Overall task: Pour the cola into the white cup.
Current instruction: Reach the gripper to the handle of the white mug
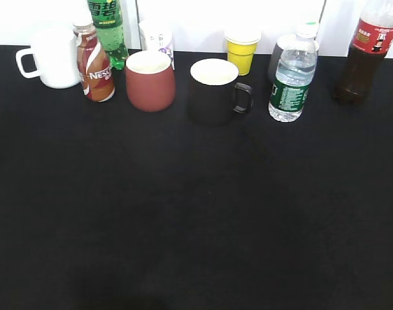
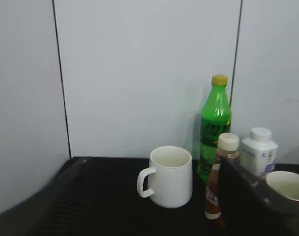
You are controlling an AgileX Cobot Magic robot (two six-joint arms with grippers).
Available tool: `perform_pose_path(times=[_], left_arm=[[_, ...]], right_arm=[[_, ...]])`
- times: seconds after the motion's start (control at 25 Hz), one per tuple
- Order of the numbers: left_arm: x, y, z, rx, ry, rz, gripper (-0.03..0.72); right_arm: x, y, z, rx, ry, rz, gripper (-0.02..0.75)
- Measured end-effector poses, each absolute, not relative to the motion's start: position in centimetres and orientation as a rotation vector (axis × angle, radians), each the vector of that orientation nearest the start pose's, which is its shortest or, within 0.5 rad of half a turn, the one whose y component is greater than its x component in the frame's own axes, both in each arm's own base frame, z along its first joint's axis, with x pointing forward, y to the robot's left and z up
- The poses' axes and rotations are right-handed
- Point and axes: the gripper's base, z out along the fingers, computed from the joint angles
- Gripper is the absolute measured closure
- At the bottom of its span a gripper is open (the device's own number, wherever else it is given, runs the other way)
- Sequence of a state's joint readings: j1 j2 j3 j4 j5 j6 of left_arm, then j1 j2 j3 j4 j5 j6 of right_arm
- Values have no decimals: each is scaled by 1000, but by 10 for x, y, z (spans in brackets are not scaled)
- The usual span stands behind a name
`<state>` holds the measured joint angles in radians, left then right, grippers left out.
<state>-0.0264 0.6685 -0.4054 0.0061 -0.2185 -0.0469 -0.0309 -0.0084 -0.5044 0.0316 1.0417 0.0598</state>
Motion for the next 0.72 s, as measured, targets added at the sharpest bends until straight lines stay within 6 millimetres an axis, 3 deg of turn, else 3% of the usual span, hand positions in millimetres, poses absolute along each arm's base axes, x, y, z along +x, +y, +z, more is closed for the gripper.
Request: perform_pose_path(times=[0.08,0.2,0.36,0.56,0.72], left_arm=[[187,-5,287,-10,1572,-55,102],[231,-6,253,-9,1552,-58,108],[273,-7,193,-18,1655,-55,169],[343,6,153,-65,1685,-20,189],[389,8,133,-66,1692,-19,206]], right_arm=[[-6,3,280,90,2011,56,166],[-6,3,280,90,2011,56,166],[-6,3,280,90,2011,56,166],[-6,3,280,90,2011,56,166],[-6,3,280,90,2011,56,166]])
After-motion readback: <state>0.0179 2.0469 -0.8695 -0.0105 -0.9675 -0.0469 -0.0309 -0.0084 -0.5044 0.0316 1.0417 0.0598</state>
